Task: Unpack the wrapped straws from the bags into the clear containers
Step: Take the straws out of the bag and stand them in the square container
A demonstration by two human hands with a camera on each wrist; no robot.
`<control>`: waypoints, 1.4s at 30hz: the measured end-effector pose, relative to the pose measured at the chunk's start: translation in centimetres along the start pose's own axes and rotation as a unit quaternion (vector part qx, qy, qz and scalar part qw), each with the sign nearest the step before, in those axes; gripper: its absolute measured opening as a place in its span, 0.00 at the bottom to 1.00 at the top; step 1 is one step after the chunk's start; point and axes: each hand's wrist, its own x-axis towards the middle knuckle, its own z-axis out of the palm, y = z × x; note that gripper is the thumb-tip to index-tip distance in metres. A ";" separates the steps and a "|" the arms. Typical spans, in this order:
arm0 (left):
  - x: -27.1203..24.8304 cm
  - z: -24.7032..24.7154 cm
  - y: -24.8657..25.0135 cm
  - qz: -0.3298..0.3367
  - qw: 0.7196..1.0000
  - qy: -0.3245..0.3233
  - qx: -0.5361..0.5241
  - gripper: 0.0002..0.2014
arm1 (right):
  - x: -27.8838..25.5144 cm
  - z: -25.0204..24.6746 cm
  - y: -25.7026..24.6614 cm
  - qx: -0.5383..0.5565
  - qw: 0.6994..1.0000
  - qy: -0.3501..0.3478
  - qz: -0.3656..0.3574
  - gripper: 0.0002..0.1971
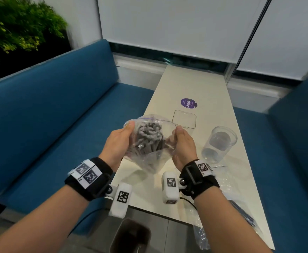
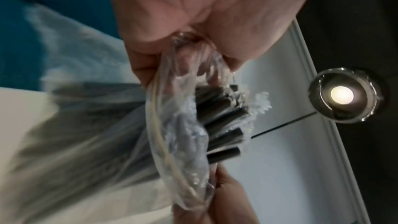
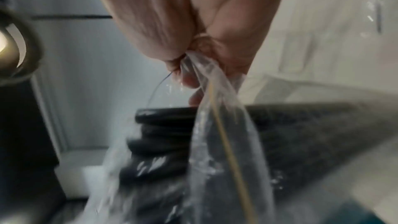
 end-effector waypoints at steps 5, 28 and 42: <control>0.4 0.1 0.4 -0.076 0.978 -0.055 -0.188 0.20 | 0.7 0.8 1.9 -0.125 0.991 0.045 -0.033 0.17; 1.7 -0.4 -3.0 -0.191 0.963 0.030 -0.188 0.17 | -1.2 0.3 1.4 -0.341 0.931 0.054 -0.118 0.14; 1.4 -1.8 -5.1 -0.109 0.968 -0.052 -0.219 0.19 | -1.1 -2.3 2.4 -0.123 0.989 -0.012 -0.076 0.18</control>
